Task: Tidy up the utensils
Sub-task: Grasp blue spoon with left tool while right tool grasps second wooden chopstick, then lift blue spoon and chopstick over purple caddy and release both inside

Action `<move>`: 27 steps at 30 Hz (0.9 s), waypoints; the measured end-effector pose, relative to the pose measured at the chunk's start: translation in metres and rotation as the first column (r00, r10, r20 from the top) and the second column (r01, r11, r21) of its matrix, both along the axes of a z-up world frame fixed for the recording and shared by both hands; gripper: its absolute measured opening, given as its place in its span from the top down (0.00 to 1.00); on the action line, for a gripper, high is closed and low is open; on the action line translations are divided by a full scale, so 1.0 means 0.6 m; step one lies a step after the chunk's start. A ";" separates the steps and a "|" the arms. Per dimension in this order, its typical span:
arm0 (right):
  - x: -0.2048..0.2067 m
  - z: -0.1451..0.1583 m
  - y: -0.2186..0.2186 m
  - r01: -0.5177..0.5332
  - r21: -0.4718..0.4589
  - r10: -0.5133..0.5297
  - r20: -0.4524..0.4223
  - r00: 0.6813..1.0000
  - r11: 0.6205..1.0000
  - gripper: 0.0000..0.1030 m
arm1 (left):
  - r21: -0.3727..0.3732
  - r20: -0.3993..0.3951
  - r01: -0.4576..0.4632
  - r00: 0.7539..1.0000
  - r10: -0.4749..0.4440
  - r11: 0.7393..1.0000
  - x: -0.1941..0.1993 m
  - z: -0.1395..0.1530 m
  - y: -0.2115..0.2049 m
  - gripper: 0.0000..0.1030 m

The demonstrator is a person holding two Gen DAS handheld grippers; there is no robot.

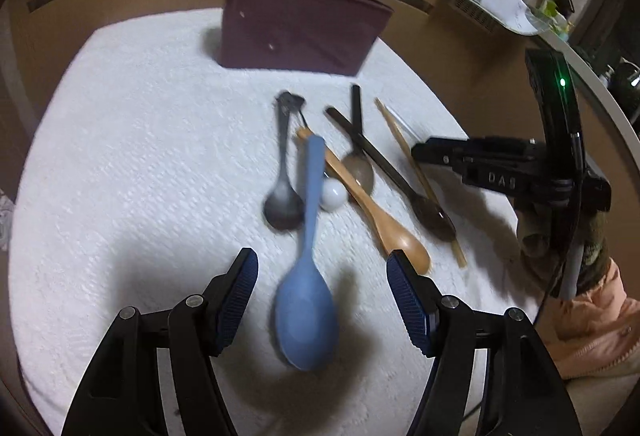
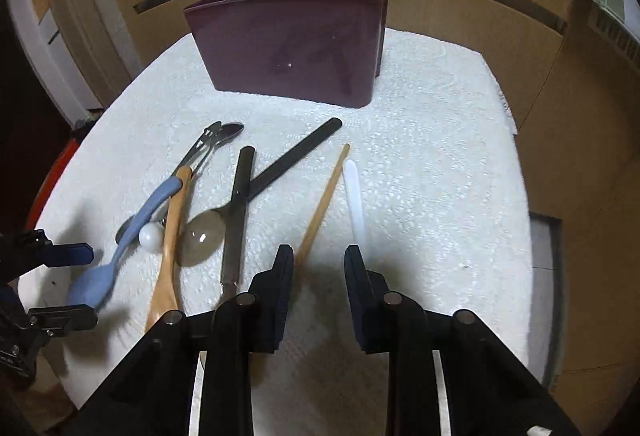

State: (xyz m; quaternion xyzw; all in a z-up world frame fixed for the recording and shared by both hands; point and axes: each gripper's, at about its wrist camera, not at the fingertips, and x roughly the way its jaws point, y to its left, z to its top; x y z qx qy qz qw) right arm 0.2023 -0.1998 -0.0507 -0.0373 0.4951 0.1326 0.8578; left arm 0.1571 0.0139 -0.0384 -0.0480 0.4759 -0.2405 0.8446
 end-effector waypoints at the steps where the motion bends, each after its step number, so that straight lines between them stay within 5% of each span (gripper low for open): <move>1: 0.006 -0.003 0.007 0.004 0.002 -0.004 -0.007 1.000 1.000 0.77 | 0.007 0.012 -0.007 1.000 0.007 1.000 0.005 0.005 0.002 0.34; 7: 0.022 -0.021 0.036 0.025 -0.072 -0.025 -0.003 1.000 0.997 0.91 | 0.069 0.036 0.024 0.999 -0.027 0.997 0.041 0.015 -0.018 0.47; 9: 0.019 -0.019 0.035 0.012 -0.047 -0.013 -0.008 1.000 0.999 0.92 | 0.099 0.028 0.053 0.998 -0.056 0.994 0.056 0.012 -0.032 0.60; 19: 0.001 0.011 0.003 0.020 0.009 -0.021 0.032 0.999 1.000 0.91 | 0.121 -0.094 0.123 0.989 -0.112 0.985 0.141 -0.014 -0.086 0.77; 21: 0.002 0.009 -0.001 0.021 0.034 -0.021 0.015 1.000 0.999 0.92 | 0.112 -0.118 0.104 0.989 -0.091 0.988 0.147 -0.017 -0.086 0.87; 27: -0.013 0.024 -0.009 0.023 0.077 -0.026 0.032 0.999 0.997 0.94 | 0.064 -0.004 0.000 1.000 0.000 0.998 0.099 0.022 -0.054 0.87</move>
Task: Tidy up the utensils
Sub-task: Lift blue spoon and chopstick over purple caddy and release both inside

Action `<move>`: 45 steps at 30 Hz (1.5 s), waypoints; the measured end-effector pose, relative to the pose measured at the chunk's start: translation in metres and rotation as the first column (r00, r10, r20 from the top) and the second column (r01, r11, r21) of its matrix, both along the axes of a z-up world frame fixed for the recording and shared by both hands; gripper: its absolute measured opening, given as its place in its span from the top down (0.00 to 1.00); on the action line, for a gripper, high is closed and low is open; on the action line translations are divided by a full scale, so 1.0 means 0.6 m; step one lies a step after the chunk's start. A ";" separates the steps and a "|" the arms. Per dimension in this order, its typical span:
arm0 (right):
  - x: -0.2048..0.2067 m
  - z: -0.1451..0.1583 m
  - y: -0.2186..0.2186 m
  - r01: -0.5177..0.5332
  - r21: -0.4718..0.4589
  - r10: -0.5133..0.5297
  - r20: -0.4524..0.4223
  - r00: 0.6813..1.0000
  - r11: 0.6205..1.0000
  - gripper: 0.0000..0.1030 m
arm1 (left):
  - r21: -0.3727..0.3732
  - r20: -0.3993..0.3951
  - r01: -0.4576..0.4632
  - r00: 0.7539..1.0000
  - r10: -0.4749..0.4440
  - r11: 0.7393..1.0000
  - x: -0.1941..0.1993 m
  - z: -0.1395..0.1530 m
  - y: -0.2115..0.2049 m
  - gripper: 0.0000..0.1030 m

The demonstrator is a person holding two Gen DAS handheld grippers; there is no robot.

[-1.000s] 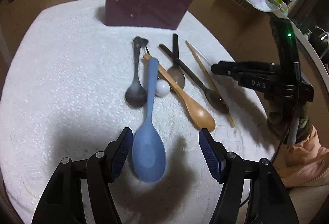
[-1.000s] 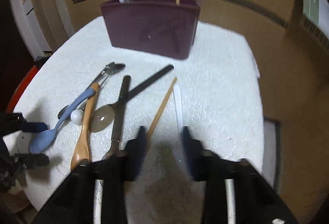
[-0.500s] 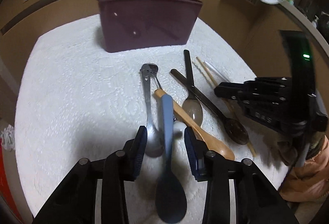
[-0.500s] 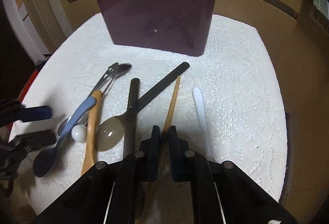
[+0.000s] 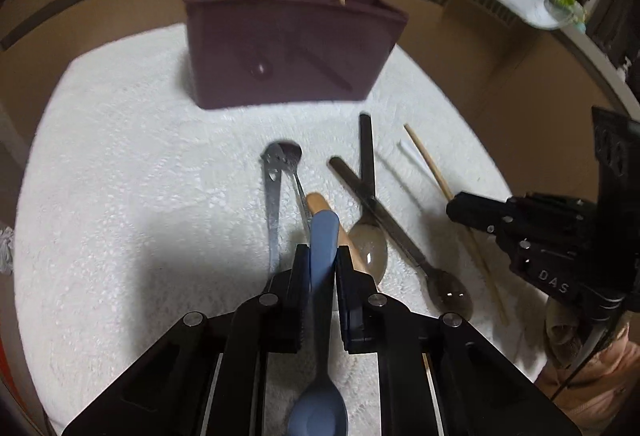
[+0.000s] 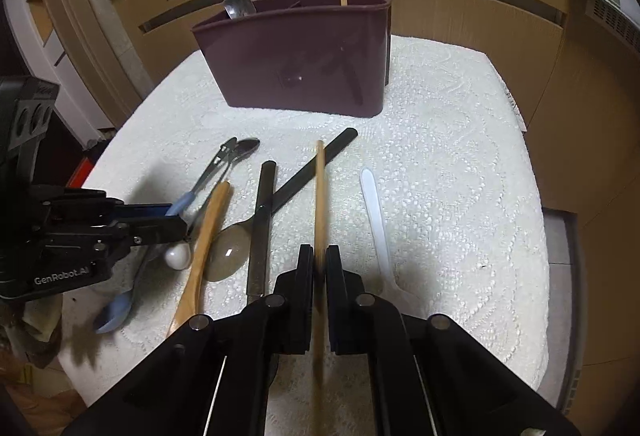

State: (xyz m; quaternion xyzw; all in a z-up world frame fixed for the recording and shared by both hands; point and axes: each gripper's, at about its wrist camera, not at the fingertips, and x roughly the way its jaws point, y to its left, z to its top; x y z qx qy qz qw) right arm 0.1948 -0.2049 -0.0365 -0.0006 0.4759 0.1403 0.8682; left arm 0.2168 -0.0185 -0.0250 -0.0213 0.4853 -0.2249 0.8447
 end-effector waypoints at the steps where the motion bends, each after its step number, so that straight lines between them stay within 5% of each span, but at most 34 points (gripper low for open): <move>1: -0.002 0.004 0.000 0.001 0.006 -0.001 0.006 1.000 1.000 0.94 | -0.015 0.032 -0.023 0.999 0.024 1.000 -0.011 0.014 0.009 0.87; 8: -0.023 0.048 -0.003 -0.001 0.057 -0.003 0.072 0.997 0.998 0.95 | -0.135 0.188 -0.109 0.973 0.134 0.985 -0.054 0.094 0.057 0.87; 24: -0.011 0.121 -0.013 0.036 0.058 -0.048 0.221 0.974 0.998 0.95 | -0.145 0.320 -0.099 0.937 0.141 0.984 -0.031 0.175 0.042 0.87; 27: 0.013 0.195 -0.011 0.038 0.045 -0.052 0.341 0.939 0.998 0.95 | -0.164 0.406 -0.090 0.901 0.151 0.982 -0.009 0.238 0.044 0.87; 31: 0.052 0.314 -0.013 0.038 0.084 -0.077 0.525 0.847 0.996 0.95 | -0.185 0.528 -0.067 0.835 0.157 0.980 0.027 0.322 0.044 0.87; 34: 0.084 0.372 -0.011 0.032 0.128 -0.105 0.617 0.780 0.991 0.95 | -0.206 0.564 -0.054 0.809 0.164 0.977 0.065 0.355 0.048 0.87; 38: 0.140 0.393 0.002 0.017 0.155 -0.115 0.650 0.751 0.988 0.95 | -0.226 0.570 -0.054 0.803 0.177 0.973 0.114 0.365 0.056 0.87; 45: 0.221 0.335 0.024 -0.007 0.137 -0.085 0.650 0.756 0.991 0.94 | -0.231 0.510 -0.069 0.841 0.181 0.971 0.201 0.325 0.061 0.87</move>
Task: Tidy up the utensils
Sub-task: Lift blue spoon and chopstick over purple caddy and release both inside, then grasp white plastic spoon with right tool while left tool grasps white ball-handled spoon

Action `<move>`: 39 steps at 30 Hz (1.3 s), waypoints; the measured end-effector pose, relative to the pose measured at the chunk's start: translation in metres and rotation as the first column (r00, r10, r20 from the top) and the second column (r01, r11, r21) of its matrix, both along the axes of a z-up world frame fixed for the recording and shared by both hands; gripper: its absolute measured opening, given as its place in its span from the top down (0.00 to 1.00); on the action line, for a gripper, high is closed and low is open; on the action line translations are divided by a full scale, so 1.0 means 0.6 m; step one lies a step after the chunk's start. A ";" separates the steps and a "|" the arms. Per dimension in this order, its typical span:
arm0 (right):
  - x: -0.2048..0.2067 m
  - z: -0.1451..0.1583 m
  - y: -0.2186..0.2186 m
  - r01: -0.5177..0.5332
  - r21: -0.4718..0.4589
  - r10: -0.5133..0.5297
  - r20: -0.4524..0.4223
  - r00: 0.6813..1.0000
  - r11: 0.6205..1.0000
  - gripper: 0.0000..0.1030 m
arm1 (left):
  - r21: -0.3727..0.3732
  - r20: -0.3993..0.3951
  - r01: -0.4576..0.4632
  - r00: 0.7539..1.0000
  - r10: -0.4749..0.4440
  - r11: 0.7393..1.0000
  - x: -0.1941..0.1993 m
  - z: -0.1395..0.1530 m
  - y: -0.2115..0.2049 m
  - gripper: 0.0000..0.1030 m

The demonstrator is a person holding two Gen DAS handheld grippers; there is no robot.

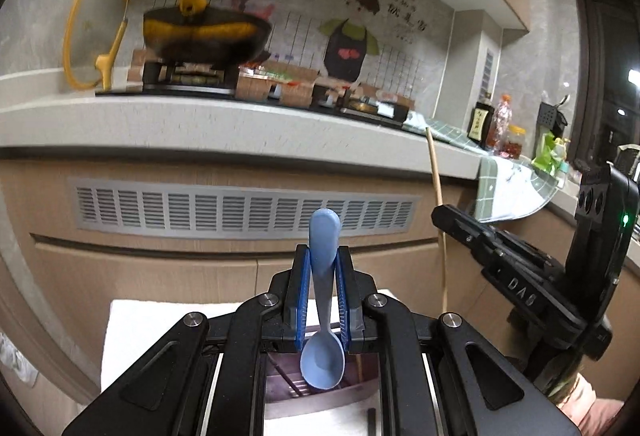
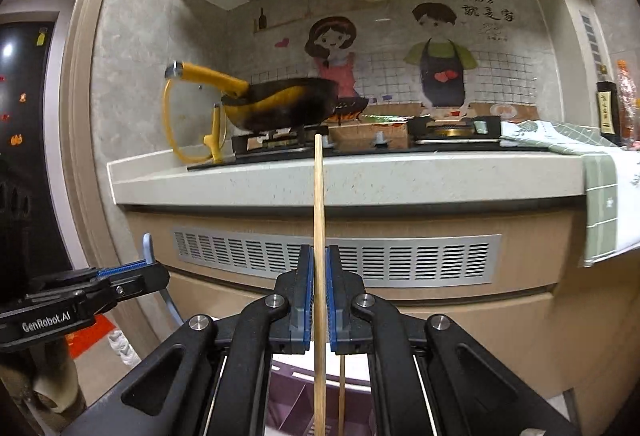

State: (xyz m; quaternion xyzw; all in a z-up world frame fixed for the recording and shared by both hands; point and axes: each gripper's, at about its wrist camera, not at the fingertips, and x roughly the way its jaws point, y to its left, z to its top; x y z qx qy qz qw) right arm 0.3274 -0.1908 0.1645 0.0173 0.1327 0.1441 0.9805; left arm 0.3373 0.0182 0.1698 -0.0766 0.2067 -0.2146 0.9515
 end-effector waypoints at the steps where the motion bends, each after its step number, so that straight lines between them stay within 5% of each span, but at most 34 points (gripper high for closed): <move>1: 0.009 -0.012 0.003 0.003 -0.009 -0.004 -0.009 1.000 1.000 0.94 | -0.001 -0.010 -0.002 1.000 0.002 1.000 0.009 -0.009 0.000 0.87; 19: 0.079 -0.171 -0.002 0.021 -0.048 -0.030 -0.194 0.981 0.999 0.94 | 0.033 -0.212 0.033 0.977 -0.025 0.999 0.082 -0.153 -0.042 0.87; 22: 0.079 -0.195 -0.004 0.018 -0.054 -0.031 -0.248 0.968 0.998 0.94 | 0.031 -0.250 0.043 0.968 -0.034 0.999 0.082 -0.171 -0.044 0.81; 25: 0.071 -0.211 -0.009 0.018 -0.069 -0.038 -0.297 0.954 0.997 0.94 | 0.040 -0.261 0.027 0.965 -0.015 0.999 0.069 -0.177 -0.041 0.59; 28: 0.050 -0.214 -0.014 0.022 -0.095 -0.051 -0.315 0.948 0.995 0.91 | 0.060 -0.245 0.012 0.969 0.003 0.998 0.040 -0.176 -0.038 0.57; 32: 0.003 -0.212 -0.027 0.039 -0.114 -0.074 -0.318 0.945 0.993 0.74 | 0.079 -0.254 -0.004 0.967 0.024 0.997 -0.003 -0.186 -0.027 0.55; 35: -0.033 -0.213 -0.034 0.039 -0.131 -0.082 -0.338 0.938 0.991 0.73 | 0.094 -0.290 -0.016 0.956 0.042 0.995 -0.036 -0.204 -0.021 0.46; 39: -0.077 -0.228 -0.044 0.036 -0.168 -0.099 -0.381 0.919 0.985 0.72 | 0.136 -0.340 -0.039 0.937 0.084 0.990 -0.080 -0.241 -0.011 0.45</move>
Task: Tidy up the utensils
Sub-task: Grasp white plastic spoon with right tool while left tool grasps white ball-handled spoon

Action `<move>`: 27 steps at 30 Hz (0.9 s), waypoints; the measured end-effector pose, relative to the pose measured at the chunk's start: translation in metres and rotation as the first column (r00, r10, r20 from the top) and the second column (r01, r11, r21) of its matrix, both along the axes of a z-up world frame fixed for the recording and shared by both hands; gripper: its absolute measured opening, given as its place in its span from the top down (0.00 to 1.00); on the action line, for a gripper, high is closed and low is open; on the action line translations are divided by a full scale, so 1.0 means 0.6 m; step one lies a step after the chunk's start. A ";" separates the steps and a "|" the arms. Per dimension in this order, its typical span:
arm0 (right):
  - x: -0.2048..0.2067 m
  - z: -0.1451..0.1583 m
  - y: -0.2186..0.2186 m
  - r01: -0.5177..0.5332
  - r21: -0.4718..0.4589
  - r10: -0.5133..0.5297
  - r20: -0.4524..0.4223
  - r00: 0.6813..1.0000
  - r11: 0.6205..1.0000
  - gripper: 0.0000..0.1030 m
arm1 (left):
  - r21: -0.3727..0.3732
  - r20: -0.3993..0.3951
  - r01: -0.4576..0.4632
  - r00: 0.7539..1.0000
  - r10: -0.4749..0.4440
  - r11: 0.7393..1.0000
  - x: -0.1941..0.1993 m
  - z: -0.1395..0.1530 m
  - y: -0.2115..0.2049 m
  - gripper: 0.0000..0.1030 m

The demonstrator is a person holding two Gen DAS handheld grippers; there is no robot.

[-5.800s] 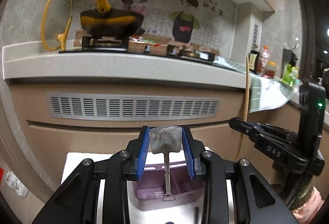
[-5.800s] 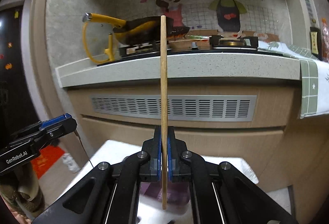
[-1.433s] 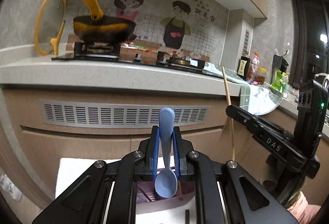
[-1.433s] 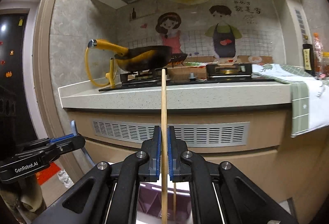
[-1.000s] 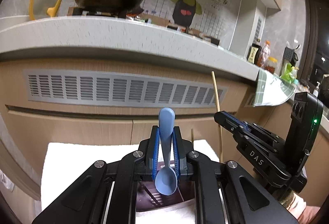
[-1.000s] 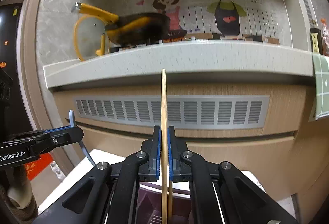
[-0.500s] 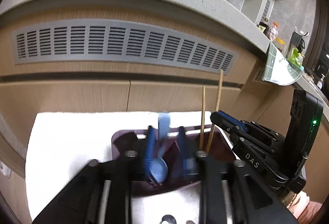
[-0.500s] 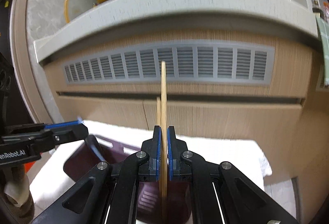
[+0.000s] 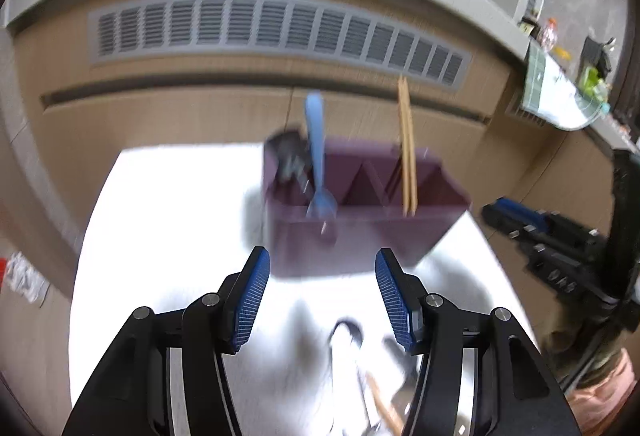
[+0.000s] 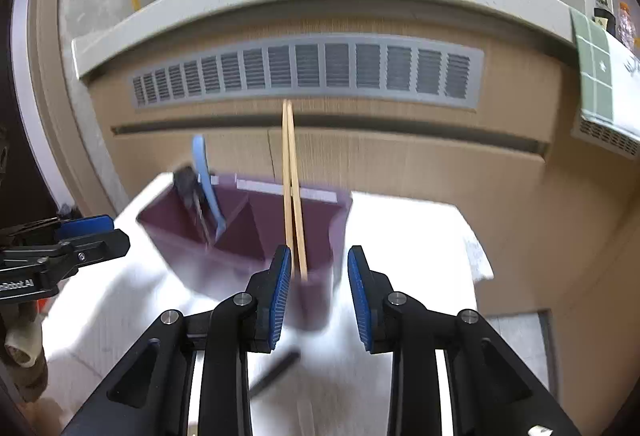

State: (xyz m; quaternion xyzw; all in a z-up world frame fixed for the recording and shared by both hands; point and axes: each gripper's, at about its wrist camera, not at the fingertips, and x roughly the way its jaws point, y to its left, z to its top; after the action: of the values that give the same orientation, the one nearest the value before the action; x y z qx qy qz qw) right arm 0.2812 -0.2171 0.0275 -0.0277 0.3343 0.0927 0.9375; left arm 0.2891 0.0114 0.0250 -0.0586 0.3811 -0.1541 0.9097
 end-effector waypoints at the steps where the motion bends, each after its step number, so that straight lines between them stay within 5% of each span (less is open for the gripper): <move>1: -0.011 -0.006 -0.002 0.006 -0.010 -0.006 -0.013 1.000 1.000 0.71 | 0.007 -0.022 -0.007 1.000 0.007 1.000 -0.012 -0.013 0.003 0.45; 14: -0.078 -0.135 0.009 -0.022 -0.062 0.004 -0.271 0.963 0.998 0.66 | 0.074 -0.159 -0.009 0.987 0.021 0.997 -0.130 -0.097 0.016 0.40; 22: -0.069 -0.156 0.019 -0.024 -0.084 -0.003 -0.307 0.952 0.996 0.66 | 0.075 -0.177 0.009 0.984 0.004 0.997 -0.144 -0.103 0.009 0.39; 27: -0.080 -0.154 0.023 -0.049 -0.110 0.014 -0.293 0.956 0.993 0.91 | 0.068 -0.188 0.045 0.982 -0.031 0.997 -0.150 -0.109 -0.007 0.39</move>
State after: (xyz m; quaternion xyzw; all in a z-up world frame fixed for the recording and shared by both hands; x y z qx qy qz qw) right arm 0.2332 -0.2031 -0.0651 -0.0736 0.4732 0.0911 0.8731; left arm 0.1994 0.0073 -0.0405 -0.0328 0.4711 -0.1516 0.8684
